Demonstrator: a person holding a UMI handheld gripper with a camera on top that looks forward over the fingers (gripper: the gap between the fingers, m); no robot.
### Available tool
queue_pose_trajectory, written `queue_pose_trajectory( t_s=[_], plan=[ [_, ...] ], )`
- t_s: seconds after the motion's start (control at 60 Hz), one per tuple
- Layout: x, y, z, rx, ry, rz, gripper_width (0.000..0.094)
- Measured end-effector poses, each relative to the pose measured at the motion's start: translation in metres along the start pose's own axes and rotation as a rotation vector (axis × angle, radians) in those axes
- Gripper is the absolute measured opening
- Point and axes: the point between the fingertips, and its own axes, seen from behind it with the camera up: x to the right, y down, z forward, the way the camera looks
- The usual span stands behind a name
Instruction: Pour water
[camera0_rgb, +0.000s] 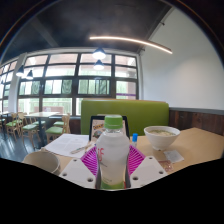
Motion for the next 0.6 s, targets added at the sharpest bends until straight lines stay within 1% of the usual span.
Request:
queue_pose_trajectory(
  t_s=[0.05, 0.067, 0.083, 0.15, 0.2, 0.217, 0.283, 0.3, 0.35, 0.383, 0.4, 0.417, 0.5, 0.533, 0.55, 0.6],
  plan=[
    [-0.002, -0.001, -0.002, -0.005, 0.007, 0.011, 0.0341],
    [-0.001, 0.001, -0.024, -0.005, 0.009, 0.01, 0.0341],
    [0.005, 0.0, -0.004, -0.005, 0.004, 0.008, 0.034],
    [0.002, -0.005, -0.003, -0.016, 0.011, 0.011, 0.0358],
    [0.0, -0.009, -0.002, -0.023, 0.013, 0.011, 0.0408],
    [0.003, -0.004, -0.017, -0.026, 0.014, 0.012, 0.0431],
    [-0.002, -0.007, -0.008, -0.056, -0.003, 0.012, 0.0502],
    [-0.004, 0.012, -0.016, -0.066, -0.003, 0.015, 0.0545],
    [-0.006, 0.016, -0.016, -0.114, -0.024, 0.016, 0.0709],
    [-0.009, 0.013, -0.018, -0.125, -0.044, 0.013, 0.0821],
    [-0.013, 0.008, -0.032, -0.123, -0.05, 0.01, 0.0845],
    [-0.001, 0.004, -0.035, -0.122, -0.061, 0.004, 0.0853],
    [0.013, -0.019, -0.057, -0.093, -0.025, -0.04, 0.0826],
    [0.015, -0.033, -0.08, -0.091, -0.019, -0.048, 0.0824],
    [0.0, -0.016, -0.09, -0.086, -0.017, -0.045, 0.0824],
    [0.0, -0.022, -0.11, -0.098, -0.023, -0.028, 0.0822]
  ],
)
